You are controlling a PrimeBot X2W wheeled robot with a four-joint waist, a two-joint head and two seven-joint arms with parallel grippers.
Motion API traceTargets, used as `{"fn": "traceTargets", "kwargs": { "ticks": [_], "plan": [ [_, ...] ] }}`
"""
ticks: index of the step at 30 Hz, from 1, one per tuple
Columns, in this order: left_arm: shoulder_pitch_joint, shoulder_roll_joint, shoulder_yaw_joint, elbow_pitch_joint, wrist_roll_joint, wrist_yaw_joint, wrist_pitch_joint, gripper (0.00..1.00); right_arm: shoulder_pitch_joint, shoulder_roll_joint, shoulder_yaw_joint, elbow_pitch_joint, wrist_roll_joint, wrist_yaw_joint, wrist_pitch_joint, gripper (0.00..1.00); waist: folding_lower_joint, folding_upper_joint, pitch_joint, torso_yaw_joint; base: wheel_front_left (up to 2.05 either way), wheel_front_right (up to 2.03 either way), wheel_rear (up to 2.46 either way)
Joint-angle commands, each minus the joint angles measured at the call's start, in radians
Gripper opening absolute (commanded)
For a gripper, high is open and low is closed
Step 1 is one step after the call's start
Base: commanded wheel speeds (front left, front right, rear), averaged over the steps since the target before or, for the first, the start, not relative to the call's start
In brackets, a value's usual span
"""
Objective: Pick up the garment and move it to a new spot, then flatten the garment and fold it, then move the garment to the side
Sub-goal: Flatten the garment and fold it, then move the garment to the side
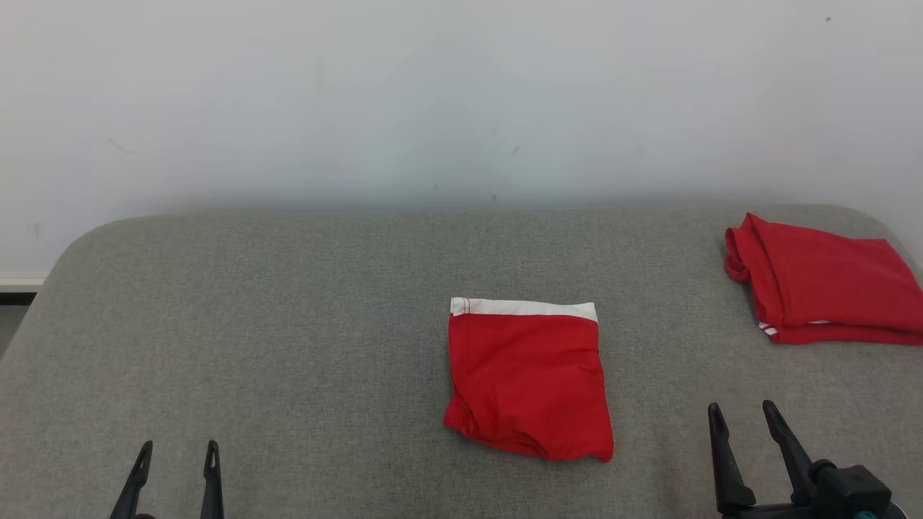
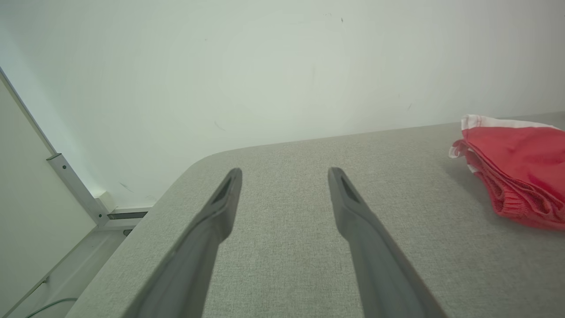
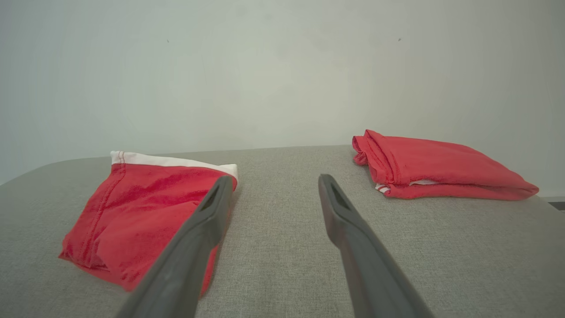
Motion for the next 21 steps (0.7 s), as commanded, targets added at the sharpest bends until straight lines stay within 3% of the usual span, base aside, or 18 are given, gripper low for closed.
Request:
{"fn": "traceTargets", "kwargs": {
  "ticks": [1, 21],
  "plan": [
    [0.015, 0.004, -0.003, -0.008, 0.003, -0.004, 0.004, 1.0, 0.009, 0.009, -0.002, -0.011, -0.009, 0.0, 0.007, 1.0, 0.0001, 0.0, -0.003, 0.003, 0.0, 0.0, 0.0],
    [0.039, 0.016, -0.034, -0.102, -0.076, -0.035, 0.065, 1.0, 0.047, 0.053, -0.024, -0.144, -0.051, 0.0, 0.144, 1.0, 0.0001, 0.0, -0.01, 0.025, 0.0, 0.0, 0.0]
  ]
}}
